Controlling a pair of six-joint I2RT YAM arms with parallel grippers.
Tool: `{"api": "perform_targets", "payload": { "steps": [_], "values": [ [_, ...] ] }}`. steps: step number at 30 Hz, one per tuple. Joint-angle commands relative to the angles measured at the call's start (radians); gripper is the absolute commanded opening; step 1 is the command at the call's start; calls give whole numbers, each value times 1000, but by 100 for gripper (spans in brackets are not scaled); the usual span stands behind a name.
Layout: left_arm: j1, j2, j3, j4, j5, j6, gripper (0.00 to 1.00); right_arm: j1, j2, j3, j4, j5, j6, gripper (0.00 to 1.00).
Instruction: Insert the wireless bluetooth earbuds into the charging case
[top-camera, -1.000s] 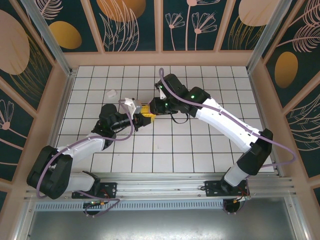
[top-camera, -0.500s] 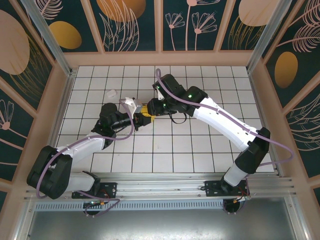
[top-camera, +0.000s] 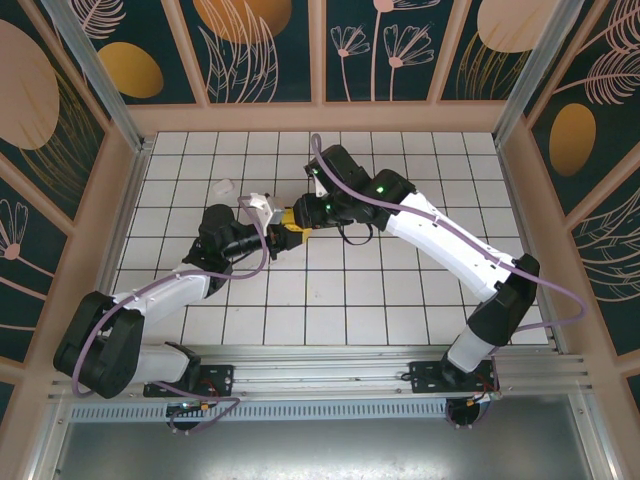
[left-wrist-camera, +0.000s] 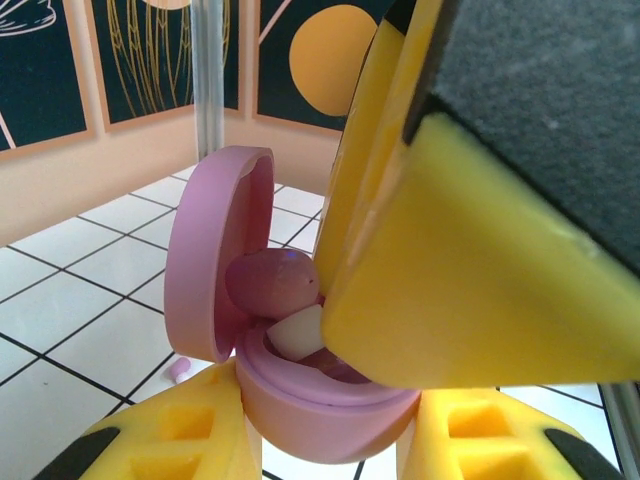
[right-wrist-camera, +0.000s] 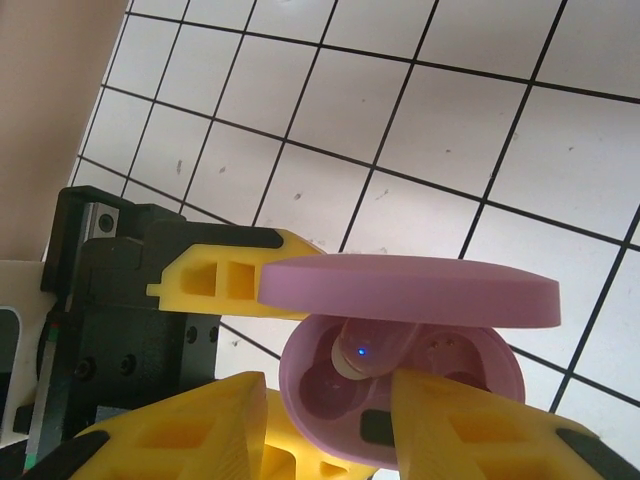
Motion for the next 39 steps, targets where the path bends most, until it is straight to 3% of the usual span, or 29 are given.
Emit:
{"api": "perform_targets", "payload": {
  "steps": [1, 20, 39],
  "values": [
    [-7, -15, 29, 23, 11, 25, 17, 7, 14, 42, -33, 35, -7, 38],
    [-7, -21, 31, 27, 8, 41, 17, 5, 25, 34, 26, 94, 81, 39],
    [-6, -20, 31, 21, 3, 50, 17, 7, 19, 30, 34, 44, 111, 21]
  ]
}}
